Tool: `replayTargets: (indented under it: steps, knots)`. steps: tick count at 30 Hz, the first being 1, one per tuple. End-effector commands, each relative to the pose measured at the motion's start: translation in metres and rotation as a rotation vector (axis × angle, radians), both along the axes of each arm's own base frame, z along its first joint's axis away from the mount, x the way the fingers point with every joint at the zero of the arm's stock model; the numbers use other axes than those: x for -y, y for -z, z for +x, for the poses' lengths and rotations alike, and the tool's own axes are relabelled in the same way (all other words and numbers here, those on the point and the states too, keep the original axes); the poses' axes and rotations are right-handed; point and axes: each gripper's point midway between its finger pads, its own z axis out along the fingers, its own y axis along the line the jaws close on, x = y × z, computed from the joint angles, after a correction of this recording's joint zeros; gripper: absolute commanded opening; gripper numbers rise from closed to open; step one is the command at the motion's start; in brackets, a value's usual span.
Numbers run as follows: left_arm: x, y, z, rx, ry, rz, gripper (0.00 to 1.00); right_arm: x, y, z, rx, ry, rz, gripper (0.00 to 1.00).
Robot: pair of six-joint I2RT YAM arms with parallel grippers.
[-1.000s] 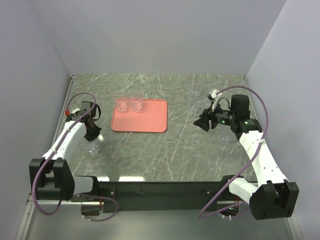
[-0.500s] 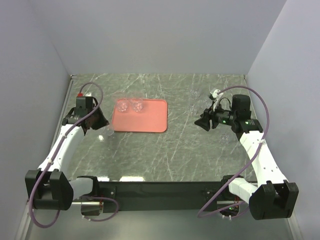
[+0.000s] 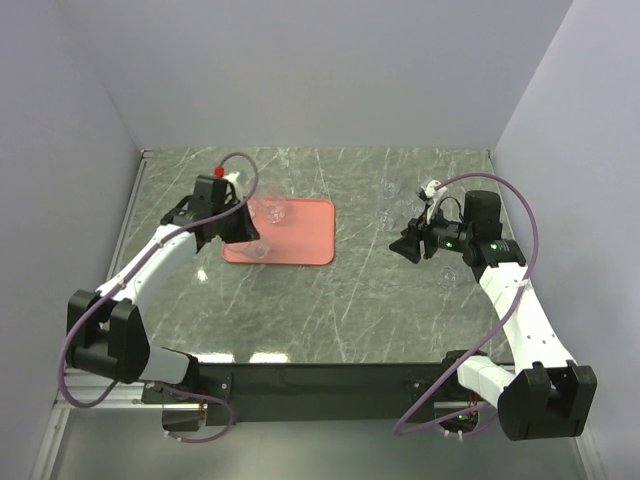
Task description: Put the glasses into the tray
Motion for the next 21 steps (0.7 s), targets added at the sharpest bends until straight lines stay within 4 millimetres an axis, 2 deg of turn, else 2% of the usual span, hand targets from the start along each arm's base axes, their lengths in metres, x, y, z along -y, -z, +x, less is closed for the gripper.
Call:
replayTargets:
  steps: [1, 6, 9, 15, 18, 19, 20, 21]
  knots:
    - [0.032, -0.032, 0.021, 0.149, 0.113, 0.006, 0.0, 0.001, -0.01, 0.003, 0.057, -0.002, 0.005, 0.61]
    - [0.064, -0.027, 0.031, 0.174, 0.203, 0.103, 0.0, 0.002, -0.009, 0.003, 0.057, -0.001, 0.002, 0.61]
    - [0.074, -0.018, 0.044, 0.177, 0.216, 0.179, 0.0, 0.002, -0.008, 0.003, 0.053, 0.0, 0.001, 0.61]
    - [0.107, 0.002, 0.062, 0.163, 0.265, 0.249, 0.0, 0.003, -0.008, 0.004, 0.054, 0.002, -0.004, 0.61]
    - [0.115, 0.007, 0.076, 0.168, 0.251, 0.306, 0.0, 0.003, -0.008, 0.004, 0.055, 0.003, -0.005, 0.61]
    - [0.122, 0.001, 0.082, 0.185, 0.251, 0.304, 0.0, 0.004, -0.007, 0.005, 0.053, 0.005, -0.006, 0.61]
    - [0.124, 0.012, 0.084, 0.163, 0.256, 0.326, 0.01, 0.004, -0.007, 0.005, 0.051, 0.004, -0.006, 0.61]
    - [0.125, 0.012, 0.088, 0.168, 0.247, 0.346, 0.0, 0.003, -0.007, 0.004, 0.049, 0.002, -0.006, 0.61]
